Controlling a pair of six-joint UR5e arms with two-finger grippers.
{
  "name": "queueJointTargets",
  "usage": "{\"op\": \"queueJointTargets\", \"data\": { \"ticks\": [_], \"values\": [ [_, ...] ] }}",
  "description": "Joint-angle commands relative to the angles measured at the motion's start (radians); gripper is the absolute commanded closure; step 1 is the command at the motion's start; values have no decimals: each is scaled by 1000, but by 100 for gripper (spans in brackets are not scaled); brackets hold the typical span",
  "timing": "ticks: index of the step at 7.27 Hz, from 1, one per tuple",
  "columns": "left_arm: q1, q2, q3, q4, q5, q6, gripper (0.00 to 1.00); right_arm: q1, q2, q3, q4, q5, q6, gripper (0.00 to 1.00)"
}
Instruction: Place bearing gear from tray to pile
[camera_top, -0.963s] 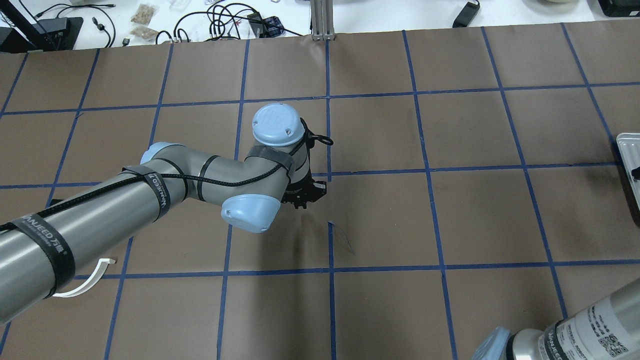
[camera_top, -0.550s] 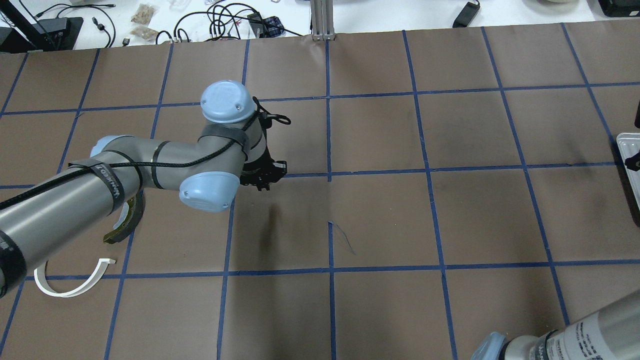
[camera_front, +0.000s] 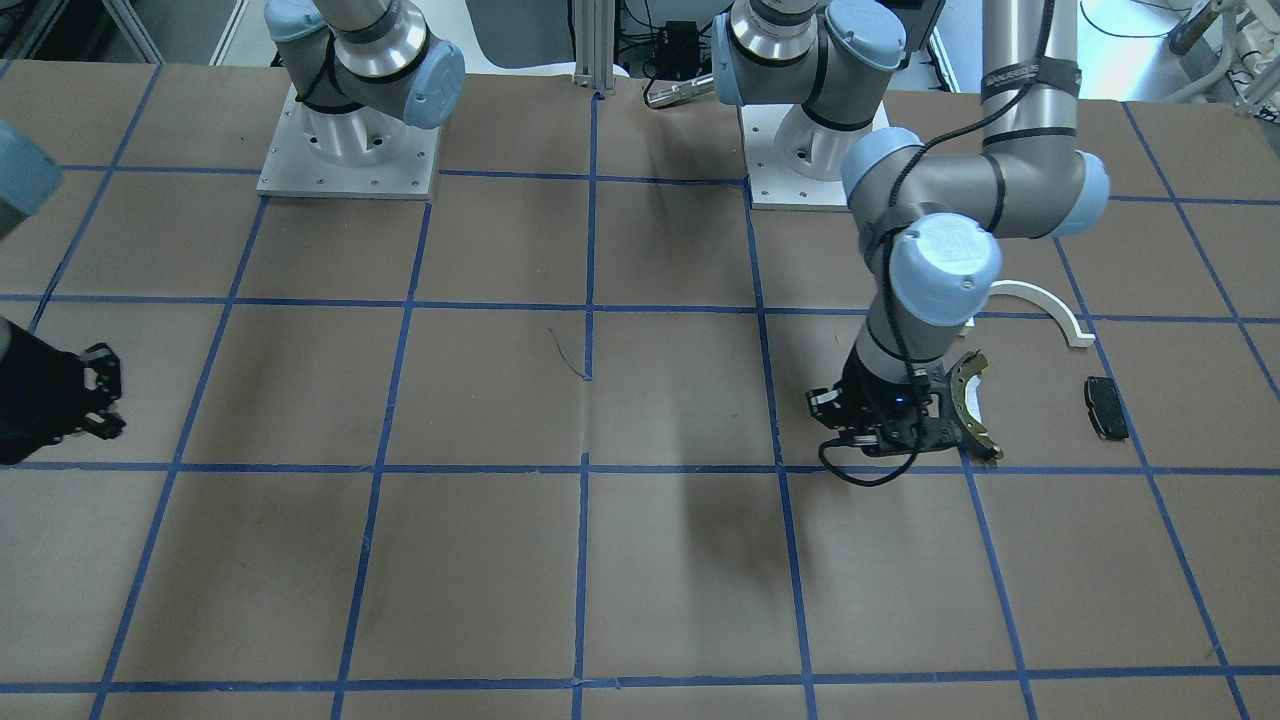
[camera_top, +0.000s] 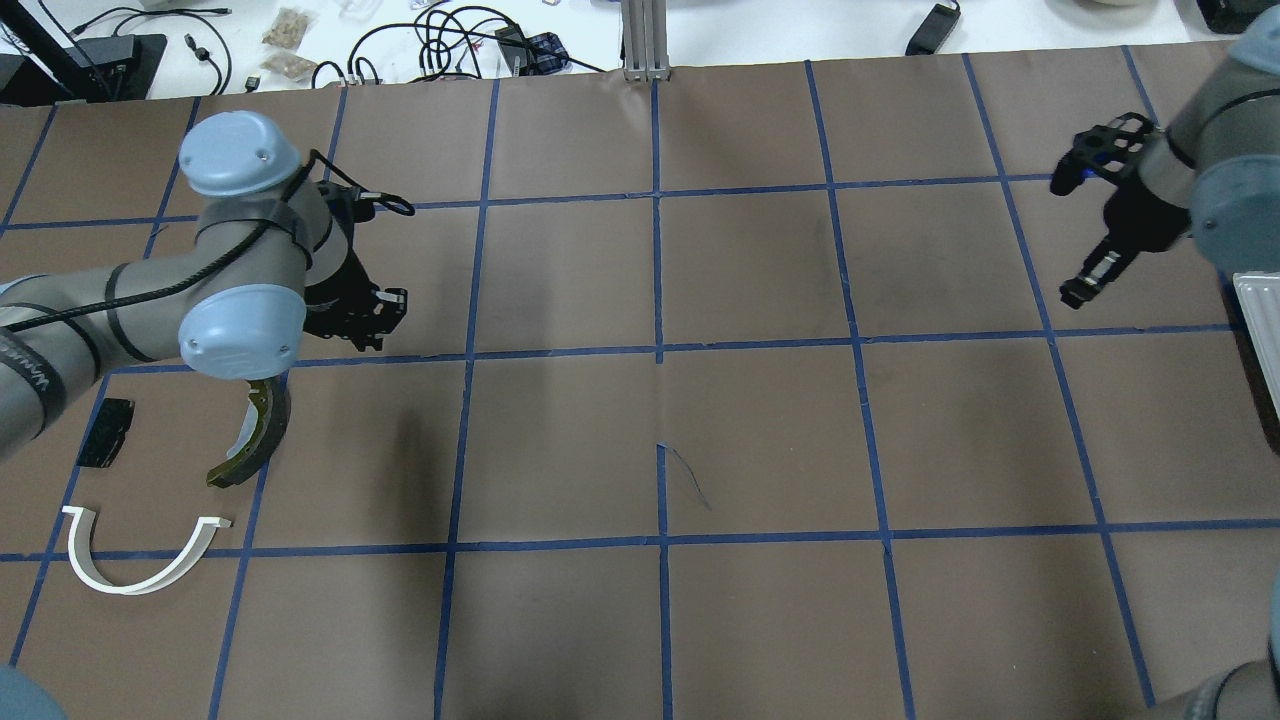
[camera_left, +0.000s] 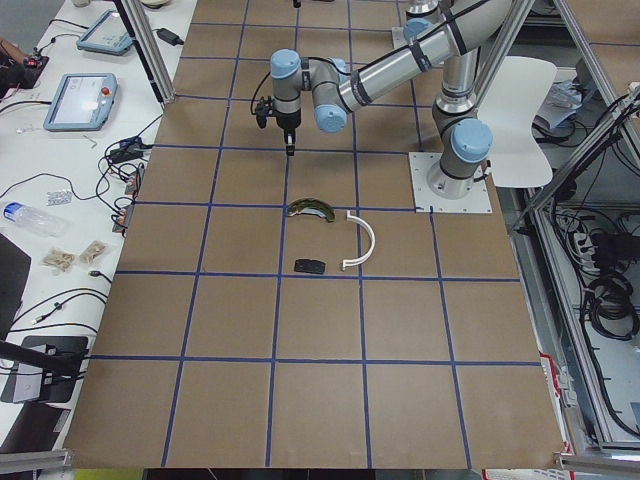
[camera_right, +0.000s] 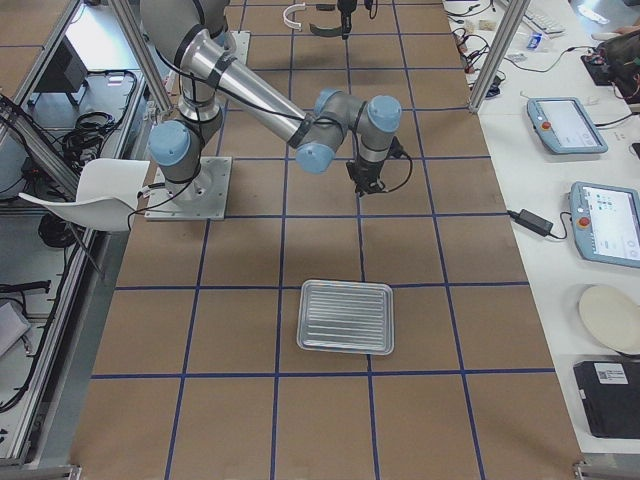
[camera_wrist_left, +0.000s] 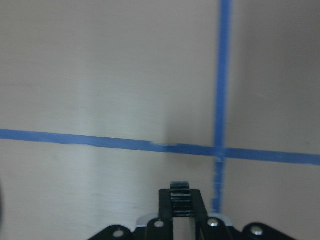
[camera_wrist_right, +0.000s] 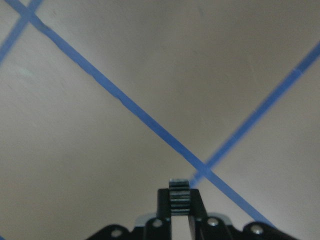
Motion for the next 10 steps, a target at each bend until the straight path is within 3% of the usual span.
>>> {"op": "queueJointTargets", "data": {
  "ticks": [1, 3, 4, 7, 8, 9, 10],
  "values": [
    [199, 21, 2, -61, -5, 257, 100, 305, -43, 45, 2, 2, 502, 94],
    [401, 0, 22, -70, -38, 456, 100, 565, -7, 58, -24, 46, 913, 94],
    [455, -17, 39, -70, -60, 540, 100, 648, 36, 61, -140, 98, 1094, 94],
    [464, -20, 24, -78, -76, 542, 100, 859, 156, 50, -318, 120, 1492, 90],
    [466, -16, 9, -75, -77, 542, 19, 867, 200, 50, -377, 118, 1530, 85],
    [466, -16, 4, -75, -77, 544, 0, 864, 202, 49, -379, 120, 1535, 69],
    [464, -11, 4, -76, -77, 544, 0, 852, 190, 45, -377, 118, 1538, 5]
  ]
}}
